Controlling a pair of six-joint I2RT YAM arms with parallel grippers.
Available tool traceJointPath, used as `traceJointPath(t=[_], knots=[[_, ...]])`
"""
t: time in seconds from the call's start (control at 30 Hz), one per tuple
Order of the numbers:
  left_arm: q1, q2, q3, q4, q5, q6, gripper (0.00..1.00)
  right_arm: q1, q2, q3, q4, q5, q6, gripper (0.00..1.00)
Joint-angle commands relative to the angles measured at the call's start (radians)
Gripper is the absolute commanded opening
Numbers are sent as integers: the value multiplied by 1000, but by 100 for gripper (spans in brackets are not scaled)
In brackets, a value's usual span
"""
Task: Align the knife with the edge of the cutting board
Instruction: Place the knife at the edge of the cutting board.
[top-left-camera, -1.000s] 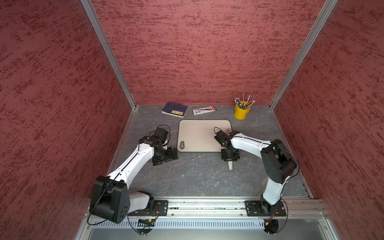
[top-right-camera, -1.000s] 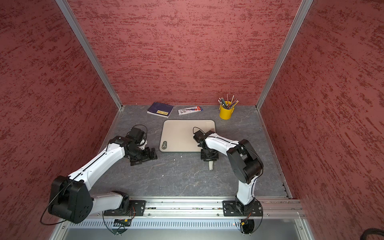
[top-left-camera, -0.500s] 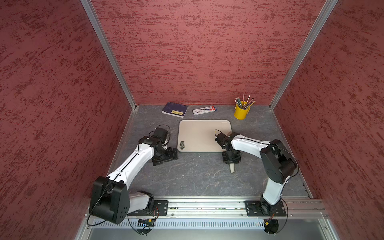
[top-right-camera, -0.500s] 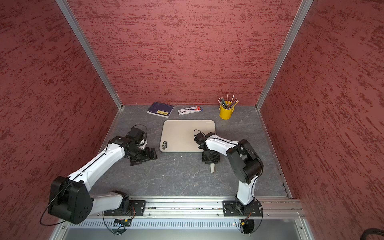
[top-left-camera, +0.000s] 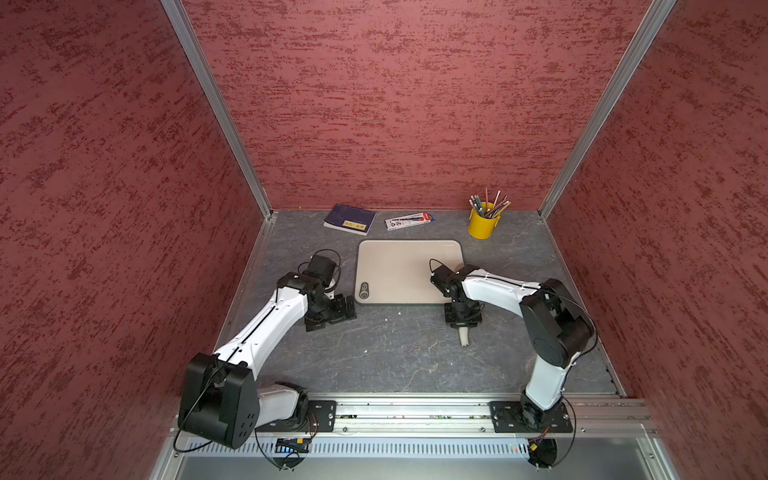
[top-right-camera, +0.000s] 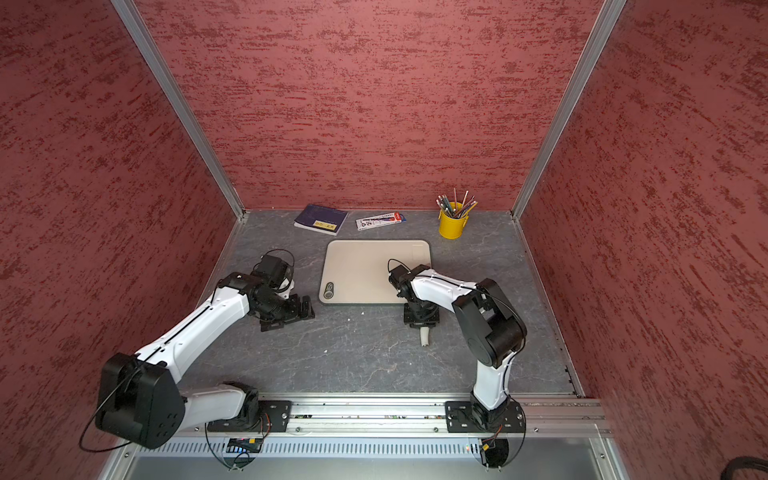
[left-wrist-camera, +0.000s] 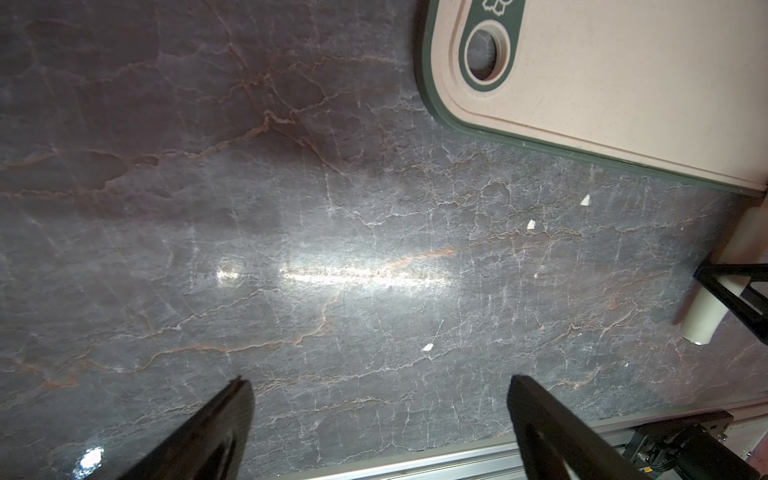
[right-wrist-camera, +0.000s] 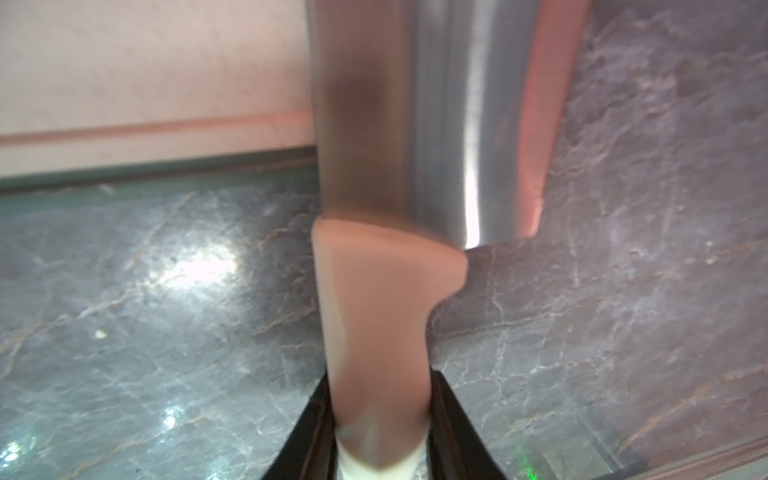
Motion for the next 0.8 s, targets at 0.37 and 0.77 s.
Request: traceJointPath(t=[0.37, 0.77], knots=[[-8, -2, 8, -5, -17, 1, 100, -23, 3, 23, -5, -17, -5, 0], [-8, 1, 7, -7, -23, 1, 100, -34, 1, 22, 6, -38, -15, 10]])
